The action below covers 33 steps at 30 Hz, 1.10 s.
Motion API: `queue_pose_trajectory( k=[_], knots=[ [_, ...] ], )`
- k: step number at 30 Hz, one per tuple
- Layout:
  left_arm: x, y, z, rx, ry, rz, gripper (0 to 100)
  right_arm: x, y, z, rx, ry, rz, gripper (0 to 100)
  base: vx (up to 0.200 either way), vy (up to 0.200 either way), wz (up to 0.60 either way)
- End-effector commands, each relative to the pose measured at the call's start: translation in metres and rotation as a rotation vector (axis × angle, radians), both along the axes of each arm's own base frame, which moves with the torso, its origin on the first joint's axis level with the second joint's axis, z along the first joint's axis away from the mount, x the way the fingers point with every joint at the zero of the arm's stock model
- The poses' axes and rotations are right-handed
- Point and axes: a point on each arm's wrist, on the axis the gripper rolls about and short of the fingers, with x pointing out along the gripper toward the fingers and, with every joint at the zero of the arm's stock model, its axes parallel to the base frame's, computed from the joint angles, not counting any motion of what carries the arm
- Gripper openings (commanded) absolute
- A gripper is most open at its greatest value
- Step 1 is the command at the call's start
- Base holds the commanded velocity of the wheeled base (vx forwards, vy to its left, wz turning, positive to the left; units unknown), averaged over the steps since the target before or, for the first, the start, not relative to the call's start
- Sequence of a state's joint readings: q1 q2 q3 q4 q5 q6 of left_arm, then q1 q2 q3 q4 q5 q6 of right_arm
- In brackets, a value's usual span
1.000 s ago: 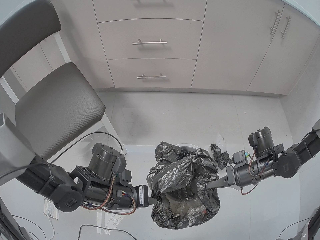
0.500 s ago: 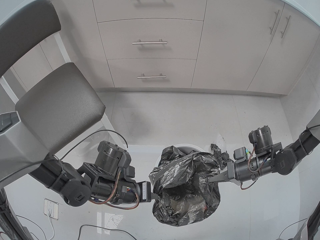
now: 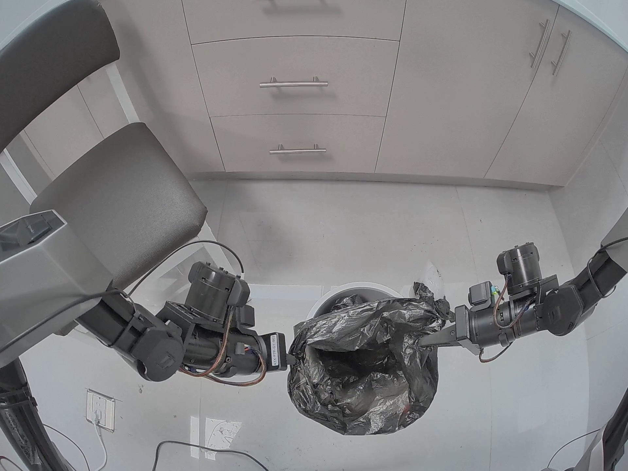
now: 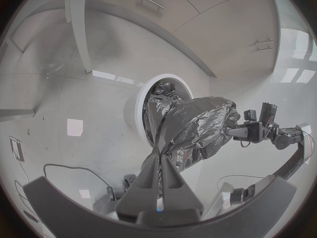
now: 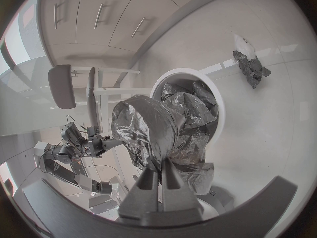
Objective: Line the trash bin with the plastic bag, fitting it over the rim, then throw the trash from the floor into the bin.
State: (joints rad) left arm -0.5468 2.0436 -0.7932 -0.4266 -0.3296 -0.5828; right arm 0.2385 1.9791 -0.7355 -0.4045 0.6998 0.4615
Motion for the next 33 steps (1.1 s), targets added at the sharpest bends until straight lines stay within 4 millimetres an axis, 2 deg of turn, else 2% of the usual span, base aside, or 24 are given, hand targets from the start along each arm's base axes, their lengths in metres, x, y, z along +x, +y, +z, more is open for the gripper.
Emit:
queue_pose_trajectory(
  k=[1, 9, 15, 21, 25, 30, 31, 33],
  knots=[
    [0.008, -0.002, -0.007, 0.011, 0.003, 0.01, 0, 0.003, -0.003, -0.003, -0.005, 0.005, -0.01, 0, 0.0, 0.0, 0.0],
    [0.018, -0.008, -0.011, 0.028, -0.034, -0.015, 0, 0.008, -0.013, -0.002, -0.006, -0.004, -0.047, 0, 0.0, 0.0, 0.0],
    [0.028, -0.013, -0.017, 0.069, -0.062, 0.031, 0, 0.012, -0.02, -0.007, -0.021, -0.034, -0.044, 0, 0.0, 0.0, 0.0],
    [0.029, -0.012, -0.018, 0.067, -0.057, 0.037, 0, 0.014, -0.02, -0.011, -0.026, -0.038, -0.043, 0, 0.0, 0.0, 0.0],
    [0.026, -0.012, -0.016, 0.067, -0.057, 0.034, 0, 0.019, -0.019, -0.005, -0.024, -0.061, -0.047, 0, 0.0, 0.0, 0.0],
    [0.018, -0.014, -0.003, 0.051, -0.082, 0.02, 0, 0.022, -0.016, 0.001, -0.026, -0.085, -0.054, 0, 0.0, 0.0, 0.0],
    [0.007, -0.016, 0.007, 0.044, -0.101, -0.001, 0, 0.023, -0.015, 0.003, -0.027, -0.092, -0.054, 0, 0.0, 0.0, 0.0],
    [0.004, -0.017, 0.01, 0.044, -0.109, -0.006, 0, 0.023, -0.015, 0.003, -0.028, -0.092, -0.055, 0, 0.0, 0.0, 0.0]
  ],
)
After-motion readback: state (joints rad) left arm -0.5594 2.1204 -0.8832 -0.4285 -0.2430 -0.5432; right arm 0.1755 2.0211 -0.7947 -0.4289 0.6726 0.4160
